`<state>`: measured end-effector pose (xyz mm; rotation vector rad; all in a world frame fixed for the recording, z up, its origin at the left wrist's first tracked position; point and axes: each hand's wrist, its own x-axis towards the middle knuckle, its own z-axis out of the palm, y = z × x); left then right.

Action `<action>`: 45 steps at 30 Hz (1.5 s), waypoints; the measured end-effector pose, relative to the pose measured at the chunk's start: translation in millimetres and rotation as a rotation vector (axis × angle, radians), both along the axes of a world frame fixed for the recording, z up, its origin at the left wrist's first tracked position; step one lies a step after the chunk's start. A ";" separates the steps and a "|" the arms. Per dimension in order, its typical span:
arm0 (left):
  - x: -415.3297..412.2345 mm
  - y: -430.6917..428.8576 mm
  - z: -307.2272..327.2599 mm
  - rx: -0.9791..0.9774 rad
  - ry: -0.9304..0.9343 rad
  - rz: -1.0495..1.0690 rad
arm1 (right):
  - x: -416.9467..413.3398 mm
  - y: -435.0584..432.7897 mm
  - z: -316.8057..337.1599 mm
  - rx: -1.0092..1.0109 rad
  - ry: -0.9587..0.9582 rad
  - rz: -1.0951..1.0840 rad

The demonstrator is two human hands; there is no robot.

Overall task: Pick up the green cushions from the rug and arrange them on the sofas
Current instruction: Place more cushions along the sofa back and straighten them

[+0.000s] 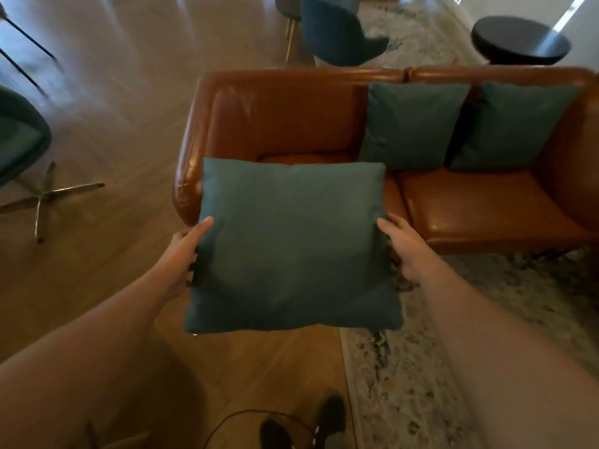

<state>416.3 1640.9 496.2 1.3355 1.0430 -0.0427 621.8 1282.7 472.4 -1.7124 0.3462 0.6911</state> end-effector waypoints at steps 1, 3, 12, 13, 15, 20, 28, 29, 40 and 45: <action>0.5 2.4 8.6 -0.027 0.010 -0.017 | 0.8 -2.6 12.2 0.033 0.013 0.032; 0.9 8.4 23.6 -0.043 -0.020 -0.081 | 1.7 -6.8 34.0 0.067 0.014 0.064; 13.9 16.8 71.4 -0.029 -0.054 -0.246 | 8.6 -14.3 83.3 -0.071 -0.086 0.286; 11.1 13.0 78.7 -0.031 -0.031 -0.295 | 7.3 -14.5 88.6 -0.102 -0.084 0.345; 4.9 12.8 79.9 -0.028 0.036 -0.333 | 1.8 -17.4 93.4 -0.177 -0.089 0.475; -4.8 8.7 86.9 -0.011 0.076 -0.402 | -4.3 -22.2 94.3 -0.241 -0.087 0.547; -3.1 26.9 99.0 -0.076 0.004 -0.264 | -12.7 -28.5 127.4 -0.057 0.021 0.318; -0.7 28.2 99.8 -0.104 -0.004 -0.234 | -9.9 -32.4 127.2 -0.033 0.008 0.260; 56.4 -9.0 103.0 -0.213 -0.144 -0.042 | 17.4 -81.6 129.1 -0.022 0.138 0.074; 130.9 -53.8 102.0 -0.198 -0.223 -0.040 | 51.8 -107.0 134.8 0.017 0.194 0.026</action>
